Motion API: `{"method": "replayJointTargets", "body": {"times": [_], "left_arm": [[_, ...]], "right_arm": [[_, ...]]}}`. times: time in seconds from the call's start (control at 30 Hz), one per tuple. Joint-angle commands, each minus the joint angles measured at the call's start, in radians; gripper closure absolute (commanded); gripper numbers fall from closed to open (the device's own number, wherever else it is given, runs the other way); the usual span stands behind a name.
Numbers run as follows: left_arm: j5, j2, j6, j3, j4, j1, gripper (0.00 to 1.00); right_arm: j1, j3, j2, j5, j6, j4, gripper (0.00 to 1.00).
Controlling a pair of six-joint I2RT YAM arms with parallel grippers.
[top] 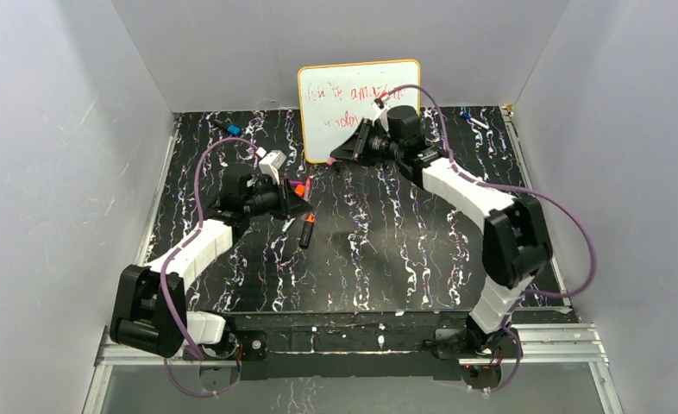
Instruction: Insert the pens into the pen caps
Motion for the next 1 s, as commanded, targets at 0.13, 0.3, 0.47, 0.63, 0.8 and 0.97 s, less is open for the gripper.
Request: {"method": "replayJointTargets", "body": {"times": [0.13, 0.3, 0.47, 0.63, 0.8, 0.97], "left_arm": [[0.261, 0.031, -0.206, -0.061, 0.345, 0.004, 1.00], [0.271, 0.027, -0.223, -0.069, 0.368, 0.005, 1.00], [0.277, 0.013, -0.233, -0.073, 0.386, 0.004, 1.00], [0.286, 0.008, -0.242, -0.074, 0.398, 0.004, 1.00], [0.289, 0.004, -0.243, -0.073, 0.399, 0.005, 1.00], [0.290, 0.001, -0.240, -0.074, 0.394, 0.005, 1.00]], "right_arm": [[0.081, -0.039, -0.180, -0.031, -0.314, 0.134, 0.99], [0.110, -0.023, -0.186, -0.015, -0.342, 0.113, 0.99], [0.132, -0.027, -0.183, 0.016, -0.368, 0.100, 0.99], [0.146, -0.034, -0.172, 0.032, -0.380, 0.113, 0.99], [0.164, -0.027, -0.162, 0.059, -0.402, 0.100, 0.99], [0.169, -0.060, -0.179, 0.107, -0.415, 0.117, 0.99]]}}
